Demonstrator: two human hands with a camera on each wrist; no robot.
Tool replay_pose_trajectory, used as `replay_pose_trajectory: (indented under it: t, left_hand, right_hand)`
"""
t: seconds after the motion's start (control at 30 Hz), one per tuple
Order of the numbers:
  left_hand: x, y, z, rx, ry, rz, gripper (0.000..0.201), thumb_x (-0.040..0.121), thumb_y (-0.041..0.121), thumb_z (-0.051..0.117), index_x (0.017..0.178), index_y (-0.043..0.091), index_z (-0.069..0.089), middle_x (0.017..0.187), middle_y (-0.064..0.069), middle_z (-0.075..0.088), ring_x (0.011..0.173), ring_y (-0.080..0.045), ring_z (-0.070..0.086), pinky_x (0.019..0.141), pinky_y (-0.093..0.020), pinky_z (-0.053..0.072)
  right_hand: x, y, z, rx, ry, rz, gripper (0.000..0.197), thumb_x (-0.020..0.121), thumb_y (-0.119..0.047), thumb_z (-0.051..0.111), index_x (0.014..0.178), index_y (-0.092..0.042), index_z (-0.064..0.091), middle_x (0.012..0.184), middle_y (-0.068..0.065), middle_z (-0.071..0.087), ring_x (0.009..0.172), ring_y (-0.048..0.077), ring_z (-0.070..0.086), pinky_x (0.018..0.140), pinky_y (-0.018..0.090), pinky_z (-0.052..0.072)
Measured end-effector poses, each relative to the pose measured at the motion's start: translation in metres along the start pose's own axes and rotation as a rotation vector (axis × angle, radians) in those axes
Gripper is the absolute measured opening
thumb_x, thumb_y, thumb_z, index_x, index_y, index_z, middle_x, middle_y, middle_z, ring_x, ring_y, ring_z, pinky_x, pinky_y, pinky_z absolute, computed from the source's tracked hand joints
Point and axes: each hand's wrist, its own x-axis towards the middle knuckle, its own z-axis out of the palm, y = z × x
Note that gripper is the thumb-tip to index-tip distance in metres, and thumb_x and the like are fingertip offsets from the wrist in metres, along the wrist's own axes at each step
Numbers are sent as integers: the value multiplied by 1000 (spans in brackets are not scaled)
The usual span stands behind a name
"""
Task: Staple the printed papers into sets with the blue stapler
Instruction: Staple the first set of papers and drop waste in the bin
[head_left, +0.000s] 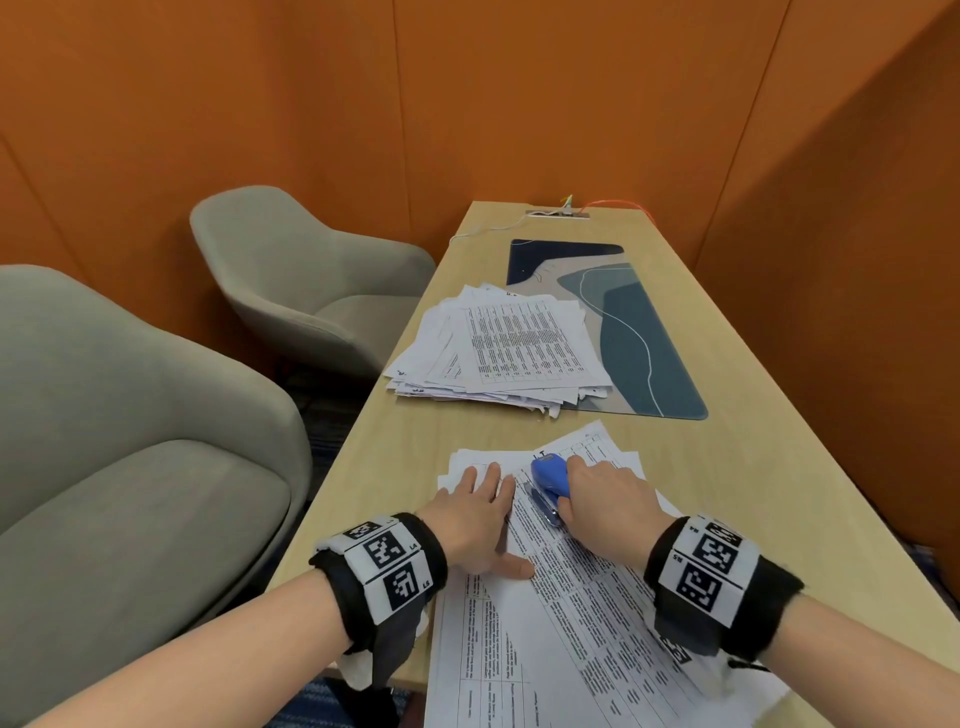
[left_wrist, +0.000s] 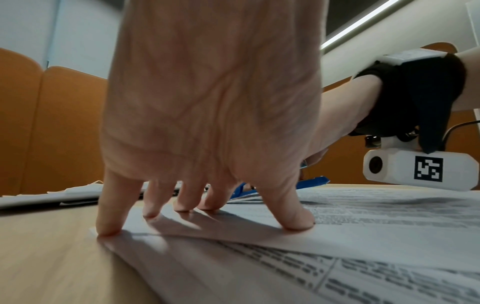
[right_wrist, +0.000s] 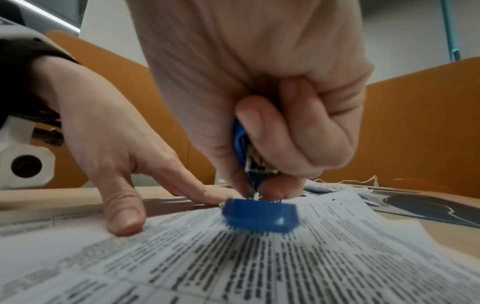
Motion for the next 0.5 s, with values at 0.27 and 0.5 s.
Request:
replay_pose_trajectory:
  t: [0.27, 0.5]
  left_hand:
    - [0, -1, 1, -4, -1, 6, 105, 85, 66, 47, 151, 12, -14, 159, -8, -20, 147, -33, -12, 119, -49, 12]
    - [-5, 2, -2, -25, -9, -9, 104, 86, 65, 47, 151, 12, -15, 159, -7, -21, 147, -31, -13, 120, -49, 10]
  right_hand:
    - [-3, -8, 4, 7, 35, 37, 24, 98, -18, 38, 119, -9, 46, 120, 9, 58, 109, 29, 57, 72, 29, 34]
    - [7, -8, 9, 25, 58, 50, 27, 98, -18, 39, 122, -8, 45, 119, 10, 58, 110, 29, 57, 71, 29, 34]
